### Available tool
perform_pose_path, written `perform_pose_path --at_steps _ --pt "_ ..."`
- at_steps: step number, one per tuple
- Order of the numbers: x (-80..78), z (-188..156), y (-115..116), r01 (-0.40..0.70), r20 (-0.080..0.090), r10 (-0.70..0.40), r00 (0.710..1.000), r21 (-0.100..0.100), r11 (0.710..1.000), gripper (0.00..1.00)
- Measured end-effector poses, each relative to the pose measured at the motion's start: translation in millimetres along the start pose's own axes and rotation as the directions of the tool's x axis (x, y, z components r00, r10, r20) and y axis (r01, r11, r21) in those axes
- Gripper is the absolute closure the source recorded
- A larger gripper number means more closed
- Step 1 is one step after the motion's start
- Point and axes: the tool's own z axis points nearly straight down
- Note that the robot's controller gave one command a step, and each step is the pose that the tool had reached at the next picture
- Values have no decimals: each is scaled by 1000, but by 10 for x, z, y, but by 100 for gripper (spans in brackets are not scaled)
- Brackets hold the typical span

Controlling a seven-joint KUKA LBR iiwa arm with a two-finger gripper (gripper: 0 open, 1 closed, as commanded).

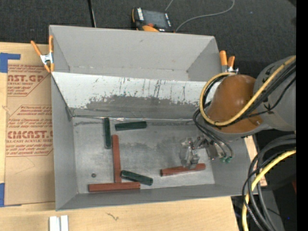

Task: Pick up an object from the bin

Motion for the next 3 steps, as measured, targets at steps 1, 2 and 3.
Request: perform_pose_path --at_steps 1,2,3 --pt "9 11 2 -1 -3 1 1000 -1 1000 0" --pt "121 490 96 74 -3 -74 997 -2 997 0" --pt "122 475 93 74 -5 -74 997 -1 997 100"
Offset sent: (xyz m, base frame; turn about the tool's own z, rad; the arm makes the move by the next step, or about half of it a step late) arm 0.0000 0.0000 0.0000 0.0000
